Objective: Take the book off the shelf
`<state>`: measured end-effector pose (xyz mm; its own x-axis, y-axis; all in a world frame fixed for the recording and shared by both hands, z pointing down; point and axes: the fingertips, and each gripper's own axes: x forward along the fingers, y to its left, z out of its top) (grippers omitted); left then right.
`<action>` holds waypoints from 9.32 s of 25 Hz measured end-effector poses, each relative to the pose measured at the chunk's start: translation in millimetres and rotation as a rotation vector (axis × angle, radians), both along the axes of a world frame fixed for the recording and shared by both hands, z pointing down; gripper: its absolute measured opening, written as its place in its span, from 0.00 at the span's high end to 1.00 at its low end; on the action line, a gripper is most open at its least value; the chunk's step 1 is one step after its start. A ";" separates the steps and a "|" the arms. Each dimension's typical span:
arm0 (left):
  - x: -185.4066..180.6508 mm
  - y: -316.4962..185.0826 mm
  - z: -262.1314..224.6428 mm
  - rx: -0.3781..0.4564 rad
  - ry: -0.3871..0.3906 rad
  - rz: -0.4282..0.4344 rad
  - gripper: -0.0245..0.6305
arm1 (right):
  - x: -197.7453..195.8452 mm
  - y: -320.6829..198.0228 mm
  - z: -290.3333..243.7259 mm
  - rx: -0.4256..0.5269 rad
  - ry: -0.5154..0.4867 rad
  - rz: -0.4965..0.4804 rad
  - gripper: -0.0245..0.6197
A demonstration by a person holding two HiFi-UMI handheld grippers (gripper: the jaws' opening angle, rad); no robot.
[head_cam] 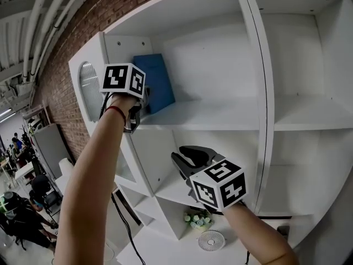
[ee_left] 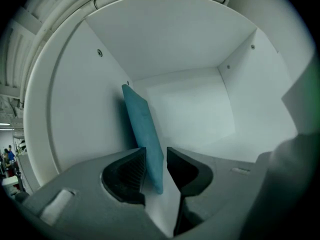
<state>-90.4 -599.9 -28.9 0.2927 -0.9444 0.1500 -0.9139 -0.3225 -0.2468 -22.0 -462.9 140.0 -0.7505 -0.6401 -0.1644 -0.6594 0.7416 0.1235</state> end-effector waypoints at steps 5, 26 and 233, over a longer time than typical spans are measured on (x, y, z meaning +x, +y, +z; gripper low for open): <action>1.6 1.1 2.8 -0.012 0.000 -0.011 0.77 | 4.2 0.4 1.7 -0.007 -0.013 -0.008 0.81; -14.9 -11.8 24.9 -0.100 0.169 -0.120 0.77 | 2.2 11.4 7.0 -0.014 -0.013 -0.041 0.81; -68.9 243.9 404.1 0.053 0.865 0.464 0.90 | -43.6 118.5 241.0 -0.109 -0.043 0.013 0.94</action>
